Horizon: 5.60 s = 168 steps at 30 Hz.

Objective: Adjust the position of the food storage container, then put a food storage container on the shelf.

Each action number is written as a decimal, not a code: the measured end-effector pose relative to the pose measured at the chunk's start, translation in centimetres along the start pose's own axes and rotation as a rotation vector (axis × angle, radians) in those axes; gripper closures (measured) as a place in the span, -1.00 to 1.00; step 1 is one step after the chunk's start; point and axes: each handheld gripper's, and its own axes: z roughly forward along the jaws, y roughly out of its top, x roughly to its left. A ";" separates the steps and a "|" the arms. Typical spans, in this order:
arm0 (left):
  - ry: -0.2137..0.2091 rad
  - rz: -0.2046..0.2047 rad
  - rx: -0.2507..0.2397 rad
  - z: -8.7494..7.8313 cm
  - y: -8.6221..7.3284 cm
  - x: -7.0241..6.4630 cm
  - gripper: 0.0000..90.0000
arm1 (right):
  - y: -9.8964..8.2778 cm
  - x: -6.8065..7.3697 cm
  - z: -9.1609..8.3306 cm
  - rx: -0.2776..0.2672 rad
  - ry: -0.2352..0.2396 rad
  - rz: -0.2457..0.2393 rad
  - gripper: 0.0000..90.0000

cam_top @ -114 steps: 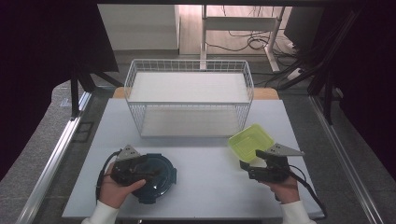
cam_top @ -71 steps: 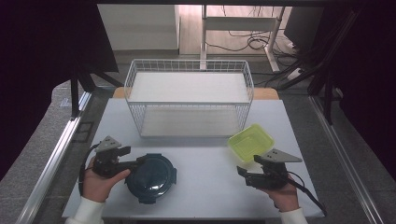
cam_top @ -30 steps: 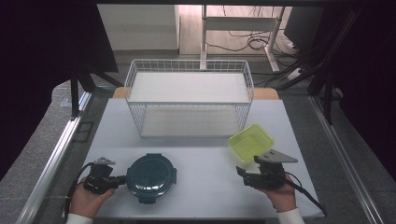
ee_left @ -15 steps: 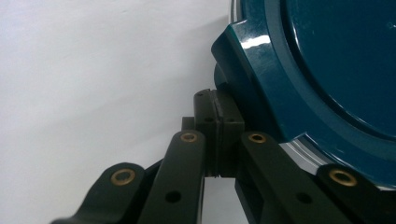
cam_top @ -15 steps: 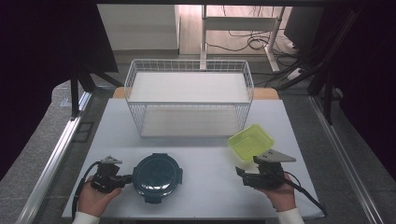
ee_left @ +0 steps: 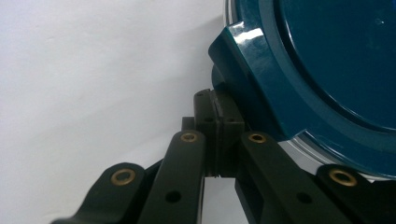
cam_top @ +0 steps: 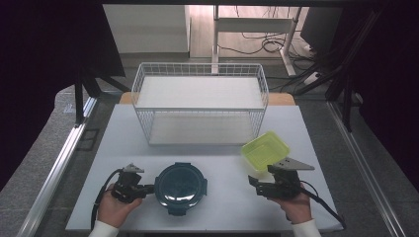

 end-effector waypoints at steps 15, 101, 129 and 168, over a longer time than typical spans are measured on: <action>-0.097 0.041 0.014 1.9 1.8 -2.8 1.00 | 0.0 0.1 0.1 -0.002 0.029 0.030 -0.60; -0.454 -0.172 -0.162 4.5 3.1 -2.9 -0.81 | -1.9 4.7 5.8 0.157 0.322 0.292 -0.79; -0.482 -0.234 -0.110 5.4 2.5 -4.2 -0.41 | -2.4 4.6 6.4 0.192 0.405 0.458 -0.37; -0.444 -0.218 -0.206 3.3 3.0 -5.4 -0.16 | -1.3 4.4 4.5 0.157 0.368 0.438 -0.18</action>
